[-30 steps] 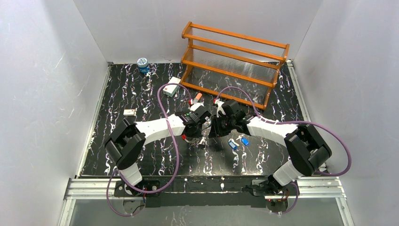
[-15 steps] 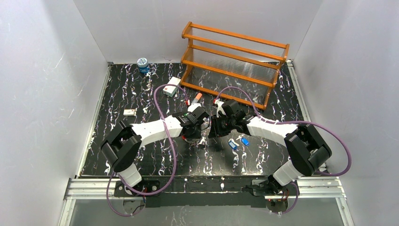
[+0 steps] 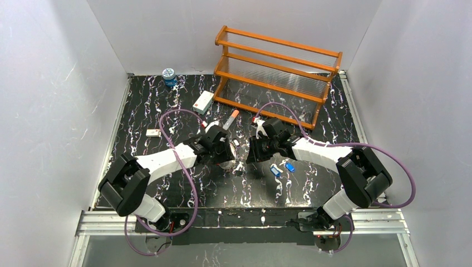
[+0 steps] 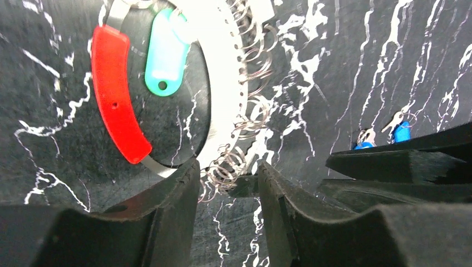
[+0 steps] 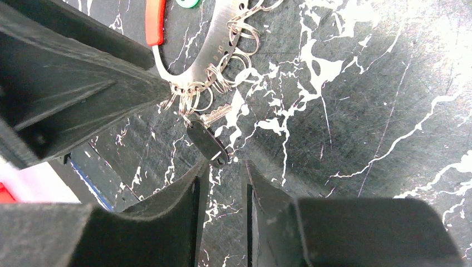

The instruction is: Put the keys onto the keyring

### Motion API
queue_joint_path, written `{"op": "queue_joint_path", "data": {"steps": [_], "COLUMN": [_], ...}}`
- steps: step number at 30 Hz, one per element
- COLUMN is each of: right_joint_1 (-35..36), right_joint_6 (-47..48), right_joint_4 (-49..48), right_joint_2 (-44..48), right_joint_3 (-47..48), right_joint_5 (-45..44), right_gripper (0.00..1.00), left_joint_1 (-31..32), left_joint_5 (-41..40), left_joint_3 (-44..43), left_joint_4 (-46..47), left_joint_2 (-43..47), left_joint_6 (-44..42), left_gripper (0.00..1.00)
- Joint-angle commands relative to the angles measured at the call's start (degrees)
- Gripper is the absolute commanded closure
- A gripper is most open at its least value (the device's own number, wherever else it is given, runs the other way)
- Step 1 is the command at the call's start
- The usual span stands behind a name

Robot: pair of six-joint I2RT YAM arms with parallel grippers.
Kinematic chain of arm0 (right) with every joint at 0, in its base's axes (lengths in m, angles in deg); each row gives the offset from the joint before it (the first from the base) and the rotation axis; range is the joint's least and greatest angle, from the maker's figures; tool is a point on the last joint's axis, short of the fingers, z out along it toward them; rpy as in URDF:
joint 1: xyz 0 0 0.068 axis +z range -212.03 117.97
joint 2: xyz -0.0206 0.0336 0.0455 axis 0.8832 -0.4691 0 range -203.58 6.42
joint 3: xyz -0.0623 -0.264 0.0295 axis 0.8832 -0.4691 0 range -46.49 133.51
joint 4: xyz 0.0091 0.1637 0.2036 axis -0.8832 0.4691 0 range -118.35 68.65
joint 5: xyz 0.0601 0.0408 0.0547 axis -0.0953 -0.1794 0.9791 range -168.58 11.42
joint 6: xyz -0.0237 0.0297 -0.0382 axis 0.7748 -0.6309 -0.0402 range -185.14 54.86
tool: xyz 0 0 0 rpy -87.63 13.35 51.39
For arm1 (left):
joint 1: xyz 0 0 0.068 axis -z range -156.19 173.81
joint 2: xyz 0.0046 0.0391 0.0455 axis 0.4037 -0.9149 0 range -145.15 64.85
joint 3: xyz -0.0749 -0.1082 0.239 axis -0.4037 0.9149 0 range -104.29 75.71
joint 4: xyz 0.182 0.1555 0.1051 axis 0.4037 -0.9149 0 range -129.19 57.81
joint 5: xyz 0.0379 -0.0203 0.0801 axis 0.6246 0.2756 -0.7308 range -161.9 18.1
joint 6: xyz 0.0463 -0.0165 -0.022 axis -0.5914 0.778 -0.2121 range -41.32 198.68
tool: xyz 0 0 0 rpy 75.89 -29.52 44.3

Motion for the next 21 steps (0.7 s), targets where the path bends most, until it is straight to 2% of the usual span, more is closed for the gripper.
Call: {"op": "queue_joint_path", "data": {"steps": [1,9,21], "right_joint_1": [-0.11,-0.11,-0.11], "right_joint_6": [0.96,0.92,0.88], "right_joint_4": [-0.8,-1.1,-1.02], "right_joint_2": [0.27,0.1,-0.08], "right_joint_3": [0.92,0.84,0.7], "right_joint_5": [1.04,1.41,1.65], "right_gripper": [0.63,0.63,0.62], "left_joint_1": [-2.03,-3.59,-3.89], "left_joint_5": [9.02,11.28,11.37], "left_joint_3": [5.6,10.35,9.28], "left_joint_4": [7.86,15.16,15.45], "left_joint_2": [1.82,2.37,0.67], "left_joint_6": [7.99,11.67,9.76], "left_gripper": [0.6,0.66,0.72]}}
